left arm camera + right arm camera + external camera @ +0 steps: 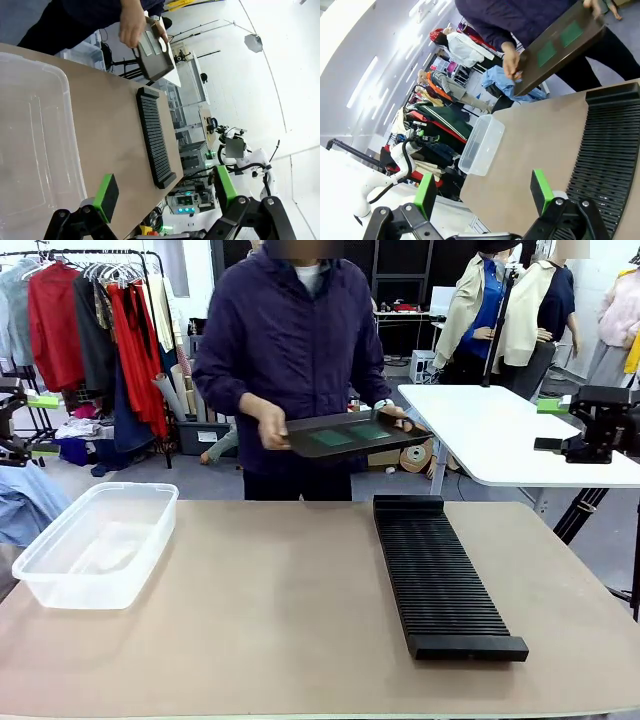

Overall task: Sort PCBs into racks and boxes based on the side picked up.
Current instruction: Pick up the Blank PCB handed by the Human.

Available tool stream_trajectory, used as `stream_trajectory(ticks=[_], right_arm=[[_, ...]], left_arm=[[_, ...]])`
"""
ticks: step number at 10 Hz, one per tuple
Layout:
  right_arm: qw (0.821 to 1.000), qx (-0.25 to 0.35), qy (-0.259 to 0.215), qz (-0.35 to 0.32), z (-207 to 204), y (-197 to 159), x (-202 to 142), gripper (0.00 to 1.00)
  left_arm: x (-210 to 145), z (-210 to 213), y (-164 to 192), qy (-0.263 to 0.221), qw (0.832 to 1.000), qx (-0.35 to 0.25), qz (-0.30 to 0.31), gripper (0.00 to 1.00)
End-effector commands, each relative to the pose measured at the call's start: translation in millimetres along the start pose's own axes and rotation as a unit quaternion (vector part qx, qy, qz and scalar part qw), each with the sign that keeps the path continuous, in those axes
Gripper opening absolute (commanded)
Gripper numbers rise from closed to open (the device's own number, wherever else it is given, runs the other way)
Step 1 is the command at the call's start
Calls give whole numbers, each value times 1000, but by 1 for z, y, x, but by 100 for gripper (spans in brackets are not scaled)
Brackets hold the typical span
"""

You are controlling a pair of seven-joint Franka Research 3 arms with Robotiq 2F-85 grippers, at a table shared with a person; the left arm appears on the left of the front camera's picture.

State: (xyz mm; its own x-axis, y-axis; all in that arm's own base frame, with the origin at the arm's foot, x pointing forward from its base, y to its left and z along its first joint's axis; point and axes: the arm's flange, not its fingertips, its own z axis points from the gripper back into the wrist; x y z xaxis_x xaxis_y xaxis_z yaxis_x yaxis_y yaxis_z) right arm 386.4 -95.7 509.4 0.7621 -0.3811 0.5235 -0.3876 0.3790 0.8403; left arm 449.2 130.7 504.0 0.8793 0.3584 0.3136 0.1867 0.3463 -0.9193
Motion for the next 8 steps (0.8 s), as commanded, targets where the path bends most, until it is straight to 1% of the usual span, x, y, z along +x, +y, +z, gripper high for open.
stream_trajectory(ticks=[1, 8], right_arm=[[1000, 5, 1, 0, 0, 1, 0, 100], [1000, 5, 1, 0, 0, 1, 0, 100]], left_arm=[[1, 1, -4, -2, 1000, 1, 8, 100], [1, 1, -4, -2, 1000, 1, 8, 100]])
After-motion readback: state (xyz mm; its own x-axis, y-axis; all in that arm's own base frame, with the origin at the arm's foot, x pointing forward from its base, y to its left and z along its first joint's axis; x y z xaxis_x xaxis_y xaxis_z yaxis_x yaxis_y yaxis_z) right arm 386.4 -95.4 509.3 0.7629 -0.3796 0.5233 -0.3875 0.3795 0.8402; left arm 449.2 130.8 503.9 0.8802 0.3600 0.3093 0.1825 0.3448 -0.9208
